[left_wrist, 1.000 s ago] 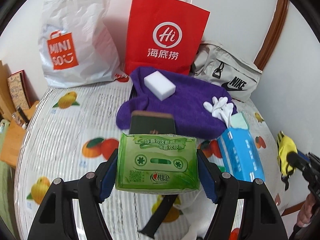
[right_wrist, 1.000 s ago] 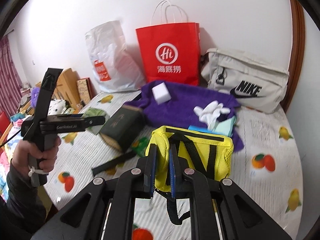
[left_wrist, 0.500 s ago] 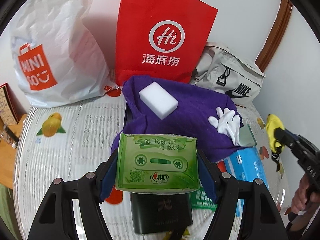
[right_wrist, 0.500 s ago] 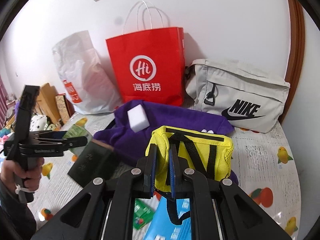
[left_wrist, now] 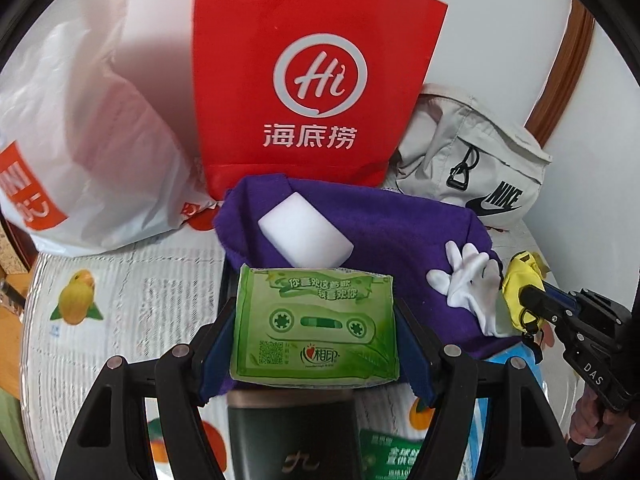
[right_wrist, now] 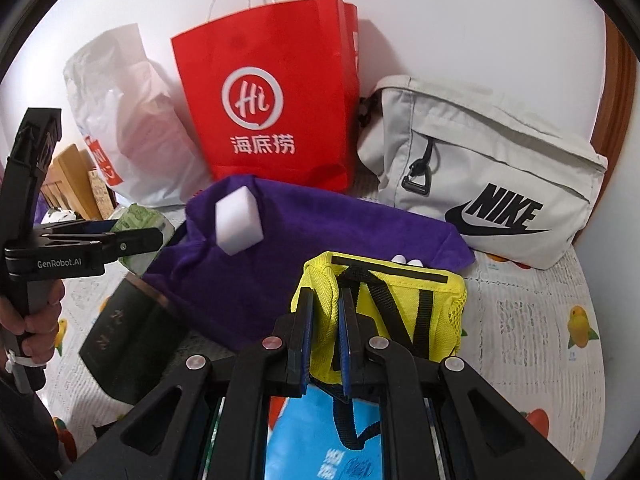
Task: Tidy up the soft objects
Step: 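Release the wipes pack on the towel with the left gripper while the right releases the yellow bag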
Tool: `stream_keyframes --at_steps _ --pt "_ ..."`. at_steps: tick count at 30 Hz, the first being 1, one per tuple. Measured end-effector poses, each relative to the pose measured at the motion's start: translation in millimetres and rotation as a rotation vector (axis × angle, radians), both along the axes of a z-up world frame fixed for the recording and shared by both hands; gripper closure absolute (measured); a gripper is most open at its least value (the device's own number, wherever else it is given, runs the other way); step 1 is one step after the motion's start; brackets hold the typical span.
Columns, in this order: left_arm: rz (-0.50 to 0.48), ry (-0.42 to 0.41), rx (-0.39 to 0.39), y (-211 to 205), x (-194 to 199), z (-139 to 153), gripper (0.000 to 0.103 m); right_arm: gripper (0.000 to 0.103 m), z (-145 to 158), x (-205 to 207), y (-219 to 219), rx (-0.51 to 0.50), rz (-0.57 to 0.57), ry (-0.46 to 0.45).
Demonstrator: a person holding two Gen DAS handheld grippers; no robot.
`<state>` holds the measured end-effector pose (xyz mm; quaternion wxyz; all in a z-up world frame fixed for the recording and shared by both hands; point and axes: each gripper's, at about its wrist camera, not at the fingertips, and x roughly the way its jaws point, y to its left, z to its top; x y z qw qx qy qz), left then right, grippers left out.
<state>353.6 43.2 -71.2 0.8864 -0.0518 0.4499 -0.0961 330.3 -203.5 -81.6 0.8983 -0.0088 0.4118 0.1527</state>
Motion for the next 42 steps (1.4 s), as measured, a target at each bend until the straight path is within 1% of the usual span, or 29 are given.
stream_keyframes --at_steps 8,12,18,25,31,32,33,34,35,36,37,42 --pt "-0.003 0.019 0.010 -12 22 -11 0.033 0.091 -15 20 -1 -0.002 0.015 0.030" --pt "0.006 0.051 0.008 -12 35 -19 0.033 0.091 -25 29 2 -0.003 0.021 0.055" --pt "-0.012 0.105 0.006 -18 53 -35 0.033 0.091 -36 41 4 -0.010 0.035 0.089" --pt "-0.016 0.166 0.010 -19 57 -54 0.032 0.091 -48 50 8 -0.014 0.055 0.134" --pt "-0.018 0.178 0.015 -20 55 -57 0.031 0.087 -52 54 8 -0.005 0.060 0.161" --pt "-0.020 0.181 0.015 -21 55 -57 0.031 0.083 -53 53 8 -0.006 0.061 0.163" --pt "-0.022 0.191 0.017 -21 56 -58 0.031 0.075 -52 53 8 -0.011 0.061 0.165" --pt "-0.022 0.205 0.023 -22 57 -60 0.031 0.068 -52 52 7 -0.012 0.058 0.163" --pt "-0.020 0.211 0.026 -22 56 -61 0.030 0.055 -51 50 6 -0.011 0.055 0.157" --pt "-0.019 0.209 0.020 -21 55 -60 0.028 0.049 -48 47 5 -0.004 0.055 0.146" --pt "-0.019 0.206 0.013 -21 53 -59 0.023 0.048 -46 44 2 0.000 0.057 0.140" --pt "-0.007 0.192 -0.009 -19 41 -48 0.022 0.047 -34 33 -2 0.017 0.045 0.124"
